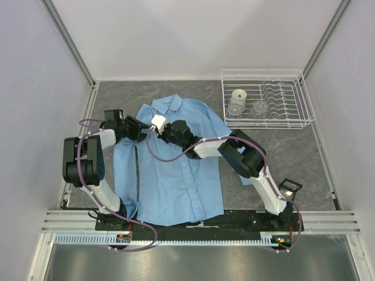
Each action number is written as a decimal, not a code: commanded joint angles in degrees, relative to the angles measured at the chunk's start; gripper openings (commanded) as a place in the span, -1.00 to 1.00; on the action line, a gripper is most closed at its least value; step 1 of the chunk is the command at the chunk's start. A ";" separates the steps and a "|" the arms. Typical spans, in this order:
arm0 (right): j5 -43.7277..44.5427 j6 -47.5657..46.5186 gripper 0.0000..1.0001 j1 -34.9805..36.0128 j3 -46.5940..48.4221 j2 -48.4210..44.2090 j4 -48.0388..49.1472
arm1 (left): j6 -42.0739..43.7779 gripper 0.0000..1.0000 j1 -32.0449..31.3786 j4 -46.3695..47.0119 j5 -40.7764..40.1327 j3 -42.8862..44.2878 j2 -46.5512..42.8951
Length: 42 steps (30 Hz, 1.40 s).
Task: Remove the brooch from the garment
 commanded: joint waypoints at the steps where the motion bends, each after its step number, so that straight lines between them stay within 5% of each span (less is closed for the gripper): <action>1: 11.01 -7.68 -1.00 0.60 0.77 -3.23 6.96 | 1.12 0.08 1.70 2.87 0.21 -4.06 -5.25; 11: 14.89 -7.86 -1.00 1.30 2.96 -0.68 9.60 | -0.90 0.02 2.15 5.51 -0.05 -10.30 -9.48; 28: 15.77 2.68 -1.00 0.95 9.65 -2.60 5.56 | 3.40 -0.04 2.41 -7.33 -6.47 -10.22 -10.70; 37: 3.83 16.72 -1.00 -3.35 10.26 -12.17 -13.23 | 8.93 -0.03 1.88 -3.73 -0.07 -11.44 -22.38; 42: -6.02 25.79 -1.00 -6.51 1.68 -21.58 -25.02 | 15.53 -0.03 -2.07 -2.85 8.35 -9.87 -28.10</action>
